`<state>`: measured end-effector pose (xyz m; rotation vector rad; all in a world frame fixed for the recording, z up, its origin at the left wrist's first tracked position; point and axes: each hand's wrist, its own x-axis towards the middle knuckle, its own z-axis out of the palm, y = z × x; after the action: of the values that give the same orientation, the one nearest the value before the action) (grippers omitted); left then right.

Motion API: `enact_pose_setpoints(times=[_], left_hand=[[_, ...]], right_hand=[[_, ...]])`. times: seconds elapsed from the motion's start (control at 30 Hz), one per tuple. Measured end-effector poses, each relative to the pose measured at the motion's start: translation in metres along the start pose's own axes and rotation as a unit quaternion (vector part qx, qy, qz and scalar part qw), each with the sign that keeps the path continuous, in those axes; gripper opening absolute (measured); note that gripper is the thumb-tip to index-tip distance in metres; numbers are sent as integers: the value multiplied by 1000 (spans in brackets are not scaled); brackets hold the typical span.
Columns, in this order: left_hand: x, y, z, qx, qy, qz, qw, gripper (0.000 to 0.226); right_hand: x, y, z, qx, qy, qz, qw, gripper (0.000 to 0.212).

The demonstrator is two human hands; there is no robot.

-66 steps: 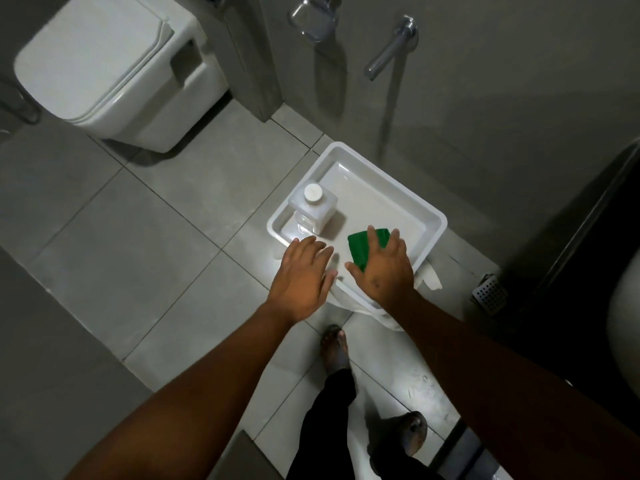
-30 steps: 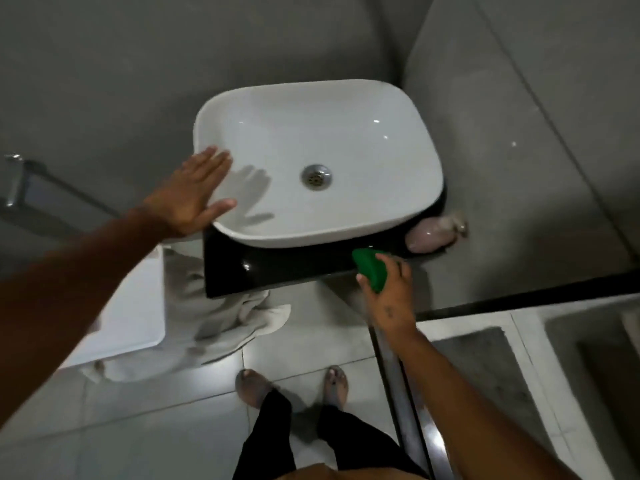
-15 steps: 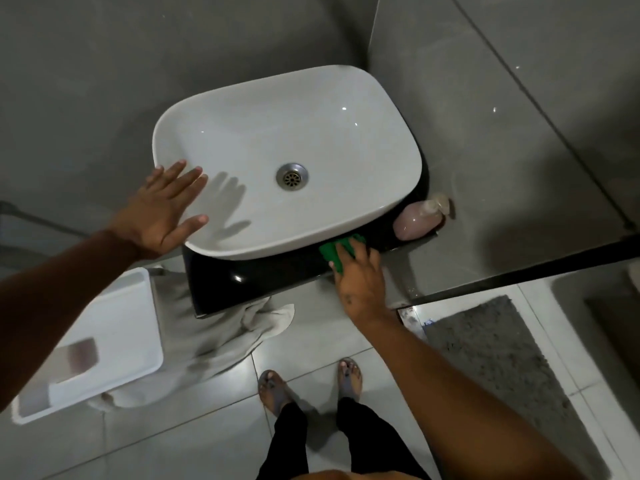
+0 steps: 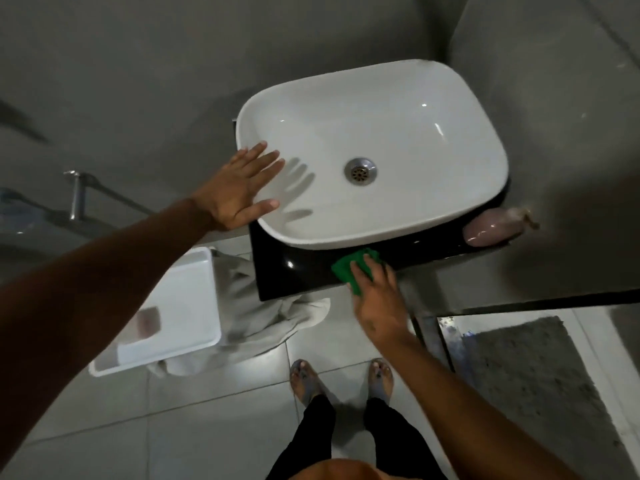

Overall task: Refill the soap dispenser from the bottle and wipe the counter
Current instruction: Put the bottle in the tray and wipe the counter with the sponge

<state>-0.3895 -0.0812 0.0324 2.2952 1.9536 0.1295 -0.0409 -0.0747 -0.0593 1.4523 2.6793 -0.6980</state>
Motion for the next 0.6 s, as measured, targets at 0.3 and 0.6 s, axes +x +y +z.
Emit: enact_pose_setpoints(times=[0.3,0.6], left_hand=[[4,-13,3,-1,23,21,1000,78],[3,-27,3,-26,33,29,999,76]], right_hand=[[17,-94,33,33,-27,-39,998,54],[42,-131,40,-5,-34,-73,997,53]])
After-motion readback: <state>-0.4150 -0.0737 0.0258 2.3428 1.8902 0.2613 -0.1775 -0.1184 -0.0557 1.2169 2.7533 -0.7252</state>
